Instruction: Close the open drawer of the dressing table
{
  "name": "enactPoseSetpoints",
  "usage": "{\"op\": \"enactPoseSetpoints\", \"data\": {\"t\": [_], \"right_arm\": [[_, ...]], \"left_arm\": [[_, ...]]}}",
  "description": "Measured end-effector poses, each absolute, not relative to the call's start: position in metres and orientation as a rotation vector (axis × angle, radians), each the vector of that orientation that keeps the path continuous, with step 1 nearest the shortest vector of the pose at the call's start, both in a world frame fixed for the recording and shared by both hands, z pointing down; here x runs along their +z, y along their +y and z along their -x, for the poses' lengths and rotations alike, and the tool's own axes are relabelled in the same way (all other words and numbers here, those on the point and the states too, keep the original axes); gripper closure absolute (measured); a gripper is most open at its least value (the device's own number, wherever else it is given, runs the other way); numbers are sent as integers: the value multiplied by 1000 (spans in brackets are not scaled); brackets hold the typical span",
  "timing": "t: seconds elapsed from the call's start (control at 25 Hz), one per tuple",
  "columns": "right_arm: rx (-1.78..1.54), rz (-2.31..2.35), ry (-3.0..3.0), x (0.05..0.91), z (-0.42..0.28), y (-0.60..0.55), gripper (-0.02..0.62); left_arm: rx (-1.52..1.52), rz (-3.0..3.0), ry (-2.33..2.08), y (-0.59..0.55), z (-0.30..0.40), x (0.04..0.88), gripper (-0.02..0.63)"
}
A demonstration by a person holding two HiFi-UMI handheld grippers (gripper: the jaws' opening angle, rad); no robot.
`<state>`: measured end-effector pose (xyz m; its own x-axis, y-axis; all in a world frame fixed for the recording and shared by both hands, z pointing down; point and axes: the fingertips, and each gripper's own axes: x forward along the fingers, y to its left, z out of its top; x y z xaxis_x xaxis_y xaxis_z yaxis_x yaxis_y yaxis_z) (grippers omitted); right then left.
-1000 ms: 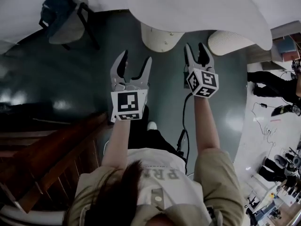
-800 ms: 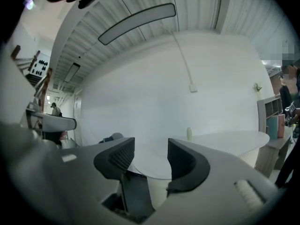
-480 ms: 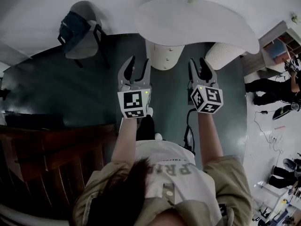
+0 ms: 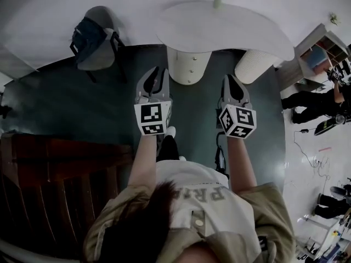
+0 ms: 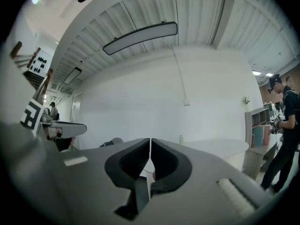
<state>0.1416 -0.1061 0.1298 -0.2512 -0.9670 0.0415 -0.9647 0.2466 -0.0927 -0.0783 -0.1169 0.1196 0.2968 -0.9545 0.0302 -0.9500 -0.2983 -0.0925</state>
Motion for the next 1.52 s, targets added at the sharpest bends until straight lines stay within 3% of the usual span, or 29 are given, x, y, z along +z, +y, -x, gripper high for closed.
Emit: {"op": "enactPoseSetpoints", "data": {"t": [0.28, 1.52], "right_arm": [[-139, 1890, 2438, 113, -151, -72, 589], [-61, 1893, 2476, 107, -162, -44, 594]], "left_arm": [[-107, 2464, 1816, -92, 74, 106, 598], [-149, 2475, 1802, -63, 61, 109, 598]]}}
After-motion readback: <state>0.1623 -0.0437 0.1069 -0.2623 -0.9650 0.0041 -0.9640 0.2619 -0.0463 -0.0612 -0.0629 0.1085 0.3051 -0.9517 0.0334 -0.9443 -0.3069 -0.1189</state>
